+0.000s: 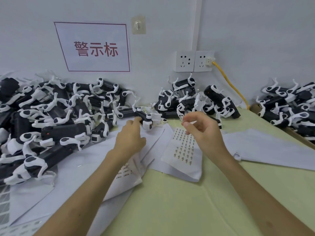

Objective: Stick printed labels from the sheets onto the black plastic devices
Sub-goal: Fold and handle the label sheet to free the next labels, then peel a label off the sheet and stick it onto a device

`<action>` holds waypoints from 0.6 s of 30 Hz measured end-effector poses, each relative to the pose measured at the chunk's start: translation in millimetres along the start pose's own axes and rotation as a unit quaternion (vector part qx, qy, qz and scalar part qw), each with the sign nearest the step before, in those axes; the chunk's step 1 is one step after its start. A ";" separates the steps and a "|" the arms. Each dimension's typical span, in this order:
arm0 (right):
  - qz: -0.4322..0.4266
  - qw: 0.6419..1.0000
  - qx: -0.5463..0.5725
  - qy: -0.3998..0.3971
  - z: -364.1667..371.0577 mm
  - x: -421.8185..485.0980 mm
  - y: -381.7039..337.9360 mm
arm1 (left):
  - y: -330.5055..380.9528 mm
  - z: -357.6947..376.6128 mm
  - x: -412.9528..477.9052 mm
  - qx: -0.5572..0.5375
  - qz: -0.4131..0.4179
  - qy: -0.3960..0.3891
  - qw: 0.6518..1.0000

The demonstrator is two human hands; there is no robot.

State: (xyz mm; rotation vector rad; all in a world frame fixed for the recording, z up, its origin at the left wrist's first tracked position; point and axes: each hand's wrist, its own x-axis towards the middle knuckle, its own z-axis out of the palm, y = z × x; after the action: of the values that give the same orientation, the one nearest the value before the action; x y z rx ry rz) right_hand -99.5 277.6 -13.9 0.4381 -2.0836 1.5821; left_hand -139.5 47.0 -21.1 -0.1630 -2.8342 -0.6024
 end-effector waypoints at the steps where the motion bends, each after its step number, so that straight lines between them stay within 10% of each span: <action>1: 0.001 1.000 -0.003 -0.002 0.5 -0.4 0.2 | 2.4 1.6 9.2 0.054 0.028 0.010 0.998; 7: -0.005 1.000 -0.016 -0.020 3.8 -3.8 0.9 | 1.5 13.3 61.4 0.266 0.199 -0.039 0.942; 13: -0.006 1.000 -0.024 0.007 1.5 -3.0 -3.6 | -3.3 7.2 68.3 -0.110 0.060 0.084 0.989; 15: 0.001 1.000 -0.017 0.023 -0.4 -1.8 -4.2 | 3.2 -2.7 58.3 -0.348 -0.023 0.124 0.929; 18: 0.003 0.999 0.001 0.034 -0.6 -1.4 -5.0 | 14.5 -18.8 31.9 -0.674 -0.118 0.052 0.727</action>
State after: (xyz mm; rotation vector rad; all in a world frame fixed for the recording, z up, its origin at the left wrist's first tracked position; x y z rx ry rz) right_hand -95.6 276.7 -10.5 0.3726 -2.0344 1.5801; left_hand -164.1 54.2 9.2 0.0122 -1.6995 -2.4614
